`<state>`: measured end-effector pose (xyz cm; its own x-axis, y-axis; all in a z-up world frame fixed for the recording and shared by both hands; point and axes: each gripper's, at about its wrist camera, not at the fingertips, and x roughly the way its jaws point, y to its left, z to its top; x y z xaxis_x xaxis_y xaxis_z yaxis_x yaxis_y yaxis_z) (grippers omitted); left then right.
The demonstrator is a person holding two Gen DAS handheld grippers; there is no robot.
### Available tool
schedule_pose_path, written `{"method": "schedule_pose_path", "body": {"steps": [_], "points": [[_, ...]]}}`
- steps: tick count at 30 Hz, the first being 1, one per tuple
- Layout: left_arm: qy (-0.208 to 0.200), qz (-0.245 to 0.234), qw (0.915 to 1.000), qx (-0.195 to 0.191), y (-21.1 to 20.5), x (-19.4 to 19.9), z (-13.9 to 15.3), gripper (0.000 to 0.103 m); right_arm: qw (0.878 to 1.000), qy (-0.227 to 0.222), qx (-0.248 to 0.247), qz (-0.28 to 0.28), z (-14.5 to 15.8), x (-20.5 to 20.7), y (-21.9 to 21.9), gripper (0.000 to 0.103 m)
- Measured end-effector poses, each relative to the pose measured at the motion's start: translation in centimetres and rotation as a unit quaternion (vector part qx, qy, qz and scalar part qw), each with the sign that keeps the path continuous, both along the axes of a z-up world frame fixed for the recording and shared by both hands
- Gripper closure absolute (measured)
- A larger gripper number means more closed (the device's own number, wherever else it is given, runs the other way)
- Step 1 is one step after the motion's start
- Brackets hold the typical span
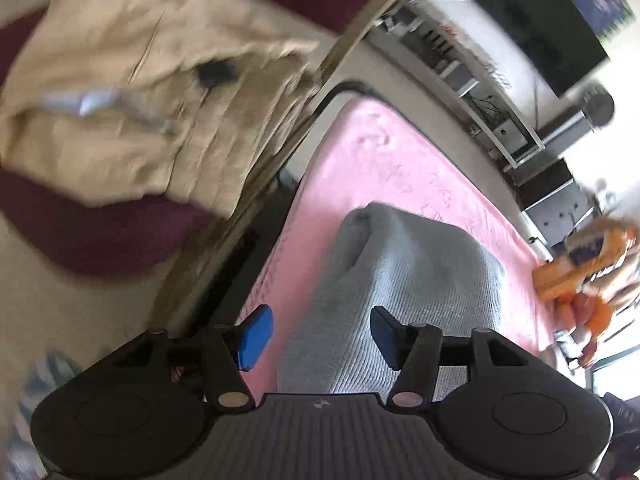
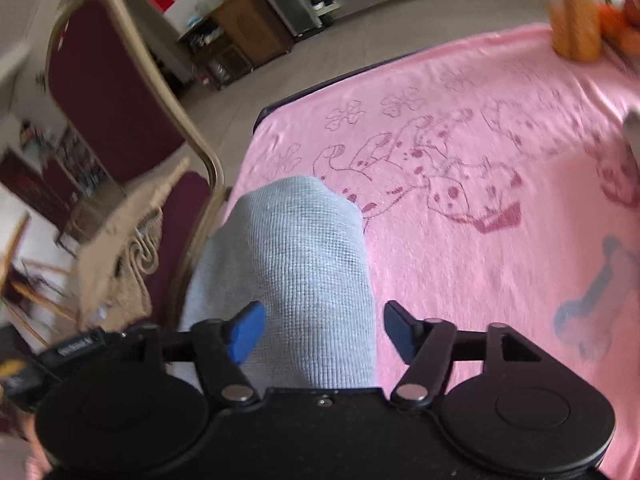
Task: Fold clothes
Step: 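Grasp the folded grey sweater from both sides with both tools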
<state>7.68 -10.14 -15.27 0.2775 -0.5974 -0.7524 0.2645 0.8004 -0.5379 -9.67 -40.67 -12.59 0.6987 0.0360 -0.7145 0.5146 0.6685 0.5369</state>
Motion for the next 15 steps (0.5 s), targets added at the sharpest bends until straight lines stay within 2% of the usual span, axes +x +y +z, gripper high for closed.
{"method": "schedule_pose_path", "body": {"steps": [2,7,10,15], "points": [[0.03,-0.008,0.9995,-0.005,-0.2,0.0,-0.9,0.036,1.0,-0.008,0.028,-0.009,-0.7,-0.5,-0.6,0.029],[0.065,-0.018,0.9977,-0.007,-0.7,-0.3,-2.0,0.034,0.997,-0.015,0.075,-0.021,-3.3,-0.5,-1.2,0.023],[0.086,-0.026,0.9958,-0.016,-1.0,-0.4,-2.6,0.029,0.995,-0.016,0.098,-0.028,-4.9,-0.3,-1.5,0.023],[0.114,-0.03,0.993,-0.012,-2.0,-0.2,-3.7,0.029,0.992,-0.012,0.123,-0.036,-7.0,-0.1,-2.0,0.022]]}}
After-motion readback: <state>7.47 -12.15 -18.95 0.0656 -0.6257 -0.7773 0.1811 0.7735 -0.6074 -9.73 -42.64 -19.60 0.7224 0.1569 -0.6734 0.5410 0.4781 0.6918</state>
